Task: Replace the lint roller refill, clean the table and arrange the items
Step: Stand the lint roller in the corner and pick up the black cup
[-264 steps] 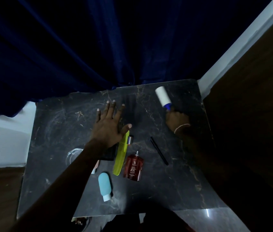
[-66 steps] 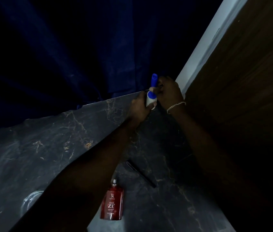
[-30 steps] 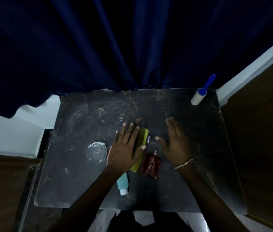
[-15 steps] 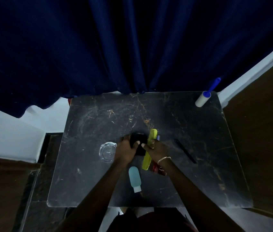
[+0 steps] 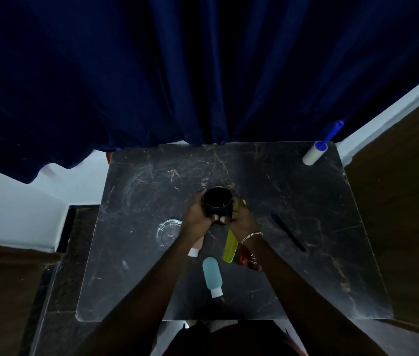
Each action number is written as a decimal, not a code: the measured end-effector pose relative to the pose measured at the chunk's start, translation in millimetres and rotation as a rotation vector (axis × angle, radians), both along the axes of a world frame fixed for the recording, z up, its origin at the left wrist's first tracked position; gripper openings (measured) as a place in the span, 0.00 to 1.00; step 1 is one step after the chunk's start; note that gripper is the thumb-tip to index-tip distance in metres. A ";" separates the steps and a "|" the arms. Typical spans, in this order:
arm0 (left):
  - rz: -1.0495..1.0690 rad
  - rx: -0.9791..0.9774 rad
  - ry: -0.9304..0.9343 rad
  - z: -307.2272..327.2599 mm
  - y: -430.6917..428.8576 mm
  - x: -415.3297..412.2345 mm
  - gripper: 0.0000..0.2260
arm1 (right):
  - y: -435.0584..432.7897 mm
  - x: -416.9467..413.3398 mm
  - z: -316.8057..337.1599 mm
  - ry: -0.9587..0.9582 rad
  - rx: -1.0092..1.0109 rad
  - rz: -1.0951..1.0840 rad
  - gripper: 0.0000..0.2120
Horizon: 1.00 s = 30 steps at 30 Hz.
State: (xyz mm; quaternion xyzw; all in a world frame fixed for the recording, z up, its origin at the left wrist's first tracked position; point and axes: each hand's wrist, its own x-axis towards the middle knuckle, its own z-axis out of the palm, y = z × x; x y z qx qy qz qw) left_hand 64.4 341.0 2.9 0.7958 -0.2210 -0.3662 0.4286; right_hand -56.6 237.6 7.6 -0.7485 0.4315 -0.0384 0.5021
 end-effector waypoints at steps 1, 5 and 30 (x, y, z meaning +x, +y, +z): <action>-0.002 0.000 -0.019 -0.3 -0.7 0.2 0.38 | 0.2 1.4 -0.7 -0.004 -0.017 -0.004 0.32; -0.027 0.023 -0.087 -3.0 -1.3 -1.7 0.34 | 2.7 5.0 -5.8 0.002 -0.074 0.025 0.31; 0.254 0.123 0.241 8.4 -39.7 34.6 0.09 | -29.5 36.3 11.3 0.112 0.932 -0.420 0.29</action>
